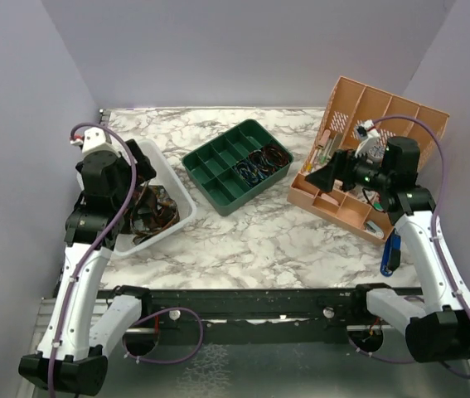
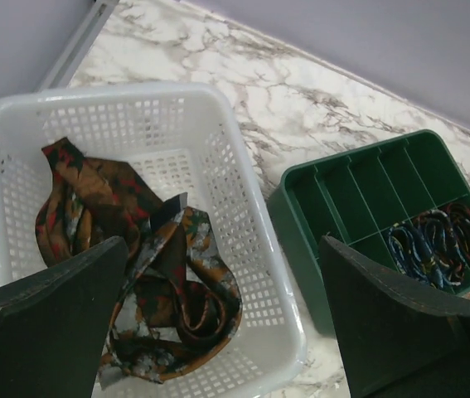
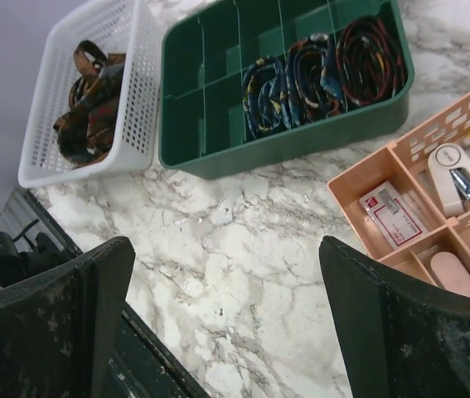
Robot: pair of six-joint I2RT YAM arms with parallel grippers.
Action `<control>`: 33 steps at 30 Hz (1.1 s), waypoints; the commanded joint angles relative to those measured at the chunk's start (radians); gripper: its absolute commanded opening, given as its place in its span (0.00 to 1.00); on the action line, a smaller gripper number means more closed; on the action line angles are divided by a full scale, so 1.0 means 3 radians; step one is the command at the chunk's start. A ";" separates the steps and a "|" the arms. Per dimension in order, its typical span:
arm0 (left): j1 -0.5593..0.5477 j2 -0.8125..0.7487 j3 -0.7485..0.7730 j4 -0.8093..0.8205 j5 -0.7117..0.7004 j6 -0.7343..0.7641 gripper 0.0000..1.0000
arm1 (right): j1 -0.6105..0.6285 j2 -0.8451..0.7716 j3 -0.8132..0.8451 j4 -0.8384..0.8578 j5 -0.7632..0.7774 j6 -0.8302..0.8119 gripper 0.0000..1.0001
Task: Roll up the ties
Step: Move the storage box to the center of the board.
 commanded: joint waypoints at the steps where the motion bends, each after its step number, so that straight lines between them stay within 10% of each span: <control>1: 0.0002 -0.0238 -0.0225 -0.0102 -0.0264 -0.0455 0.99 | 0.0184 0.0183 -0.0045 -0.0141 -0.0048 -0.0052 1.00; 18: 0.0001 -0.1086 -0.0856 -0.0864 0.1438 -0.0696 0.99 | 0.1961 0.0840 -0.0294 0.0403 0.1218 0.0335 1.00; 33: 0.0001 -0.1252 -0.0811 -0.1473 0.1339 -0.0778 0.99 | 0.2683 0.2185 0.0292 0.1221 0.1274 0.0698 1.00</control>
